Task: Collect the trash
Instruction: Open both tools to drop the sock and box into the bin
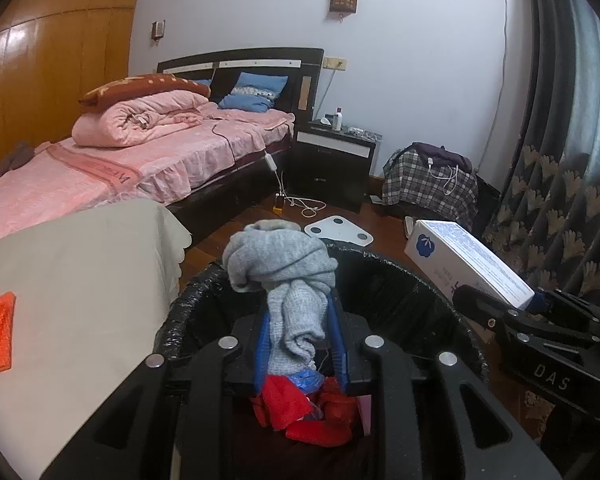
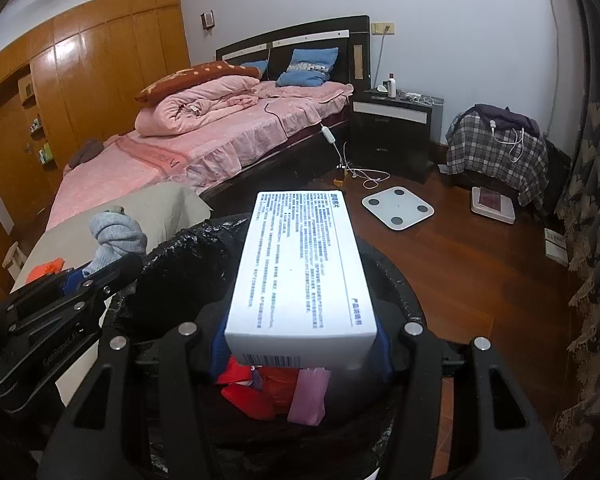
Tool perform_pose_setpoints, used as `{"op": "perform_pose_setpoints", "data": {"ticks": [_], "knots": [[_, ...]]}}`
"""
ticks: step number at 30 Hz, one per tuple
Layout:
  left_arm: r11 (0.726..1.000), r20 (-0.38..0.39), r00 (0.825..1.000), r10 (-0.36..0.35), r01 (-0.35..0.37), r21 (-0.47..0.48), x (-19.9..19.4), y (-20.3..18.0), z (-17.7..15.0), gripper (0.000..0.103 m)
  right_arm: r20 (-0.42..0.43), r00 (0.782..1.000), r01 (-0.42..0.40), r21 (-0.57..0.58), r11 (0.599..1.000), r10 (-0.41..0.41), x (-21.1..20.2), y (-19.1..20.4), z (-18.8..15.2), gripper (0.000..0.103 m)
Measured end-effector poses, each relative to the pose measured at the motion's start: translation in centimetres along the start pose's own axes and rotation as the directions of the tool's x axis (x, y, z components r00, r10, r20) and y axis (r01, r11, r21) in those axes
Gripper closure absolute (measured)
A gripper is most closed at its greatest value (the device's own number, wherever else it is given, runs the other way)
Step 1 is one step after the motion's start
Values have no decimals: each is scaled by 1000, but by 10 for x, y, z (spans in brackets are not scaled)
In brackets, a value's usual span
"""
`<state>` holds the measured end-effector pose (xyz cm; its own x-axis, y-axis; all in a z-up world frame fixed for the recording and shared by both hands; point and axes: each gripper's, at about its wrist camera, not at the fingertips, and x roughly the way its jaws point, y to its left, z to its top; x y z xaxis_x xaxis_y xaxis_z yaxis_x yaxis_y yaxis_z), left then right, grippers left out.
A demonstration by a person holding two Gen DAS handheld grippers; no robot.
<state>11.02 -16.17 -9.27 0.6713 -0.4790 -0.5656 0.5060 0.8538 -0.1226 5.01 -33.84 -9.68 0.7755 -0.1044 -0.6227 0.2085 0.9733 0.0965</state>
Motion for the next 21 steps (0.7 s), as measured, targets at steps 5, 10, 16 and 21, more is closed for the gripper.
{"op": "perform_pose_setpoints", "data": {"ticks": [5,10,16,21], "knots": [[1000,-14,1000,-13,13,0,6,0,-2,72,-8,1000,5,-6,1000,-5,8,0,-1,48],[1000,-9,1000,-12,12,-23,8,9,-2,53,-12,1000,24,-23,999,-24,13,1,-5,30],[998,10,999,41,-40,-45,-1,24,-1,23,3,999,37,-22,999,-37,12,-1,-7,11],[995,15,997,78,-77,-57,-10,36,-3,11,-3,1000,15,-2,1000,-15,10,-2,-4,6]]}}
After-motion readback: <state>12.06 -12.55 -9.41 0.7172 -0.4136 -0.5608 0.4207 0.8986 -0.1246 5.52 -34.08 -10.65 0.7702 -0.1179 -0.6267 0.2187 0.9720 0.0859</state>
